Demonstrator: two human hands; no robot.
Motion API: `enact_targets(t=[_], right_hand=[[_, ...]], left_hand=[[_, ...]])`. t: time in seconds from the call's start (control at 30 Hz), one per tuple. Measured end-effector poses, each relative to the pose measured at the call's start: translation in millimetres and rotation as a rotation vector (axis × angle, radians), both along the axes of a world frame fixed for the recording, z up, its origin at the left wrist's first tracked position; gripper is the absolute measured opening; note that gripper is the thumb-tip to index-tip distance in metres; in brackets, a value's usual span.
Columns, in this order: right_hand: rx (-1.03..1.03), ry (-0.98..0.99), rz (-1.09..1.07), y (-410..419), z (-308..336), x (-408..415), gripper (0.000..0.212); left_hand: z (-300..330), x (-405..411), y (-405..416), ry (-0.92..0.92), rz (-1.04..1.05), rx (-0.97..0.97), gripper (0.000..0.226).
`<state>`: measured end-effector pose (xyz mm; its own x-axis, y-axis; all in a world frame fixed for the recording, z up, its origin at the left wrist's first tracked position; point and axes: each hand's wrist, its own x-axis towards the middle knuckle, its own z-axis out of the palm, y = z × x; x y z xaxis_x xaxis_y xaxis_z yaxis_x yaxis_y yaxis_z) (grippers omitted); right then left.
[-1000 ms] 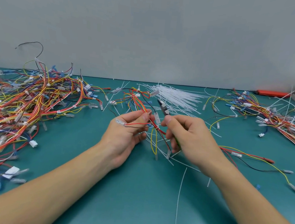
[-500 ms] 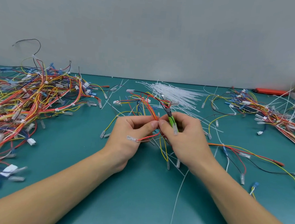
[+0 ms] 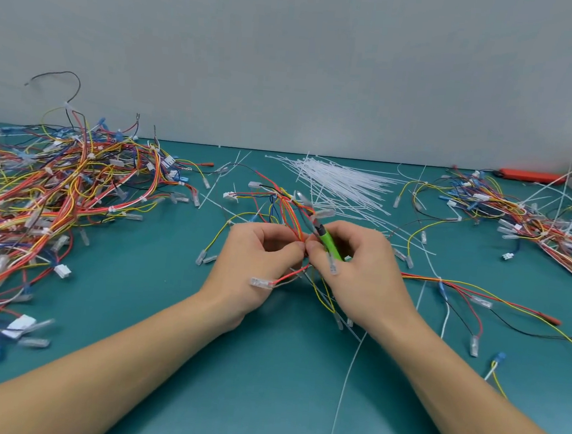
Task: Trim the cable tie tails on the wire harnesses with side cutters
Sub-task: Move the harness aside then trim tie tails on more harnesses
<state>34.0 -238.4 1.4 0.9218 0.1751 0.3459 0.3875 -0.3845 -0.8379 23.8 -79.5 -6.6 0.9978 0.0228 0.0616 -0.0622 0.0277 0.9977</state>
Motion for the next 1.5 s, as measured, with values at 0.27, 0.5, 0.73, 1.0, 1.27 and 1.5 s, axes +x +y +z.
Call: enact_targets(t=[0.27,0.5,0.73,1.0,1.27,1.5], right_hand=[[-0.107,-0.032,-0.048,4,1,-3,0.012],[-0.146,-0.065,-0.055,6,-2,-2,0.016],[-0.048,0.038,-0.027,6,-3,4,0.020],[-0.013,0.047,-0.215,-26,8,17,0.005],[-0.229,0.027,-0.066,-7,7,7,0.008],[0.196,0.236,-0.043,-4,7,10,0.014]], left_hand=[[0,-4,-2,-0.026,0.050,0.084,0.017],[1,-2,-1,-0.041,0.071,0.116,0.020],[3,1,-1,-0.023,0.069,0.067,0.007],[4,12,10,0.087,0.100,-0.189,0.013],[2,13,11,0.063,-0.005,-0.257,0.017],[-4,12,11,-0.009,-0.073,-0.188,0.031]])
